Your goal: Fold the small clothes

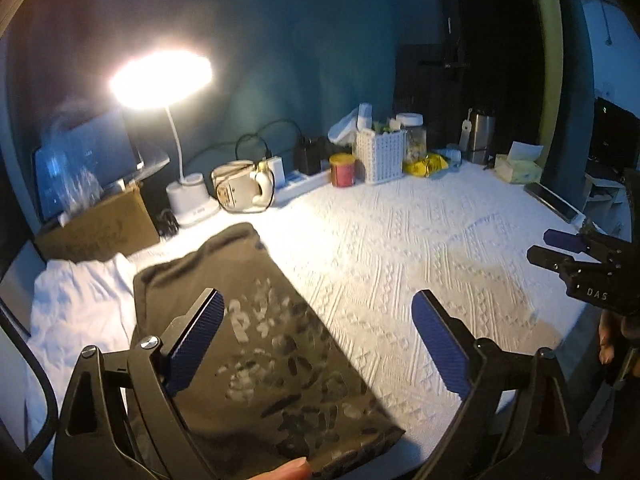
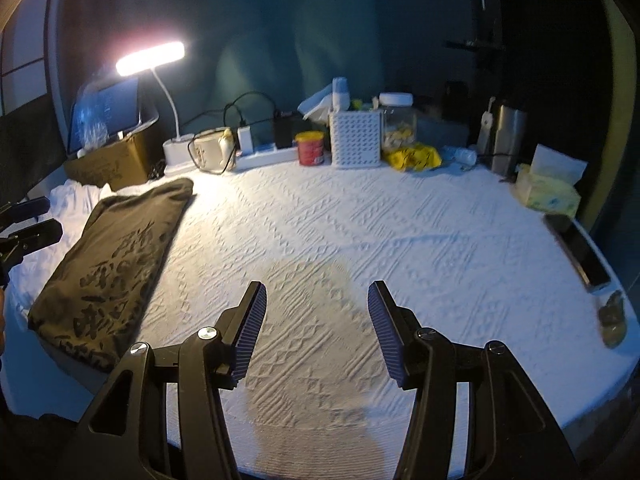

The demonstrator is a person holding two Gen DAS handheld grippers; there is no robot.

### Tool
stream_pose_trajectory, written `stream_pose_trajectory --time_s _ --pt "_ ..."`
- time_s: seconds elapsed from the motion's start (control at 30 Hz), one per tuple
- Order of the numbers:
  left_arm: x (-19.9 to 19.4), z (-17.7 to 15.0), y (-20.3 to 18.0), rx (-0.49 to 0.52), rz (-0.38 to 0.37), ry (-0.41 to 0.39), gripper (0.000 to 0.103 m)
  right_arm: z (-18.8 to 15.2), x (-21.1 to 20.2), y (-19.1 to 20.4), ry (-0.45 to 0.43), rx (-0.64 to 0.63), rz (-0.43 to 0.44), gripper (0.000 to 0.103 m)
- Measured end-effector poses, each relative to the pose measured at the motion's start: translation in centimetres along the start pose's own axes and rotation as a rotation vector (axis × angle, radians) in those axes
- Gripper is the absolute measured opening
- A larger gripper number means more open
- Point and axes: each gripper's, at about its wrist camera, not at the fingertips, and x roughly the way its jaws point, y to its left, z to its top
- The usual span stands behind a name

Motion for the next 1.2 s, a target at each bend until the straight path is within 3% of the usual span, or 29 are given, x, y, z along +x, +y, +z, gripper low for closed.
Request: stream_pose_trajectory --time_s 0.63,0.8,1.2 --pt "-4.5 3.4 1.6 -0.068 -0.007 -0.194 0.095 6.0 -7.0 1.1 -0.218 -0.059 -0.024 0.056" --pt "-5.9 3.6 2.8 -0.103 0.009 -0.247 0.101 7.4 -8.9 2.4 -0.286 -0.078 -0.005 0.056" --pt "-6.0 2.5 5.6 -0.186 0.021 -0.267 0.102 8.6 -8.6 4.8 -0.301 -0.115 0.023 0.056"
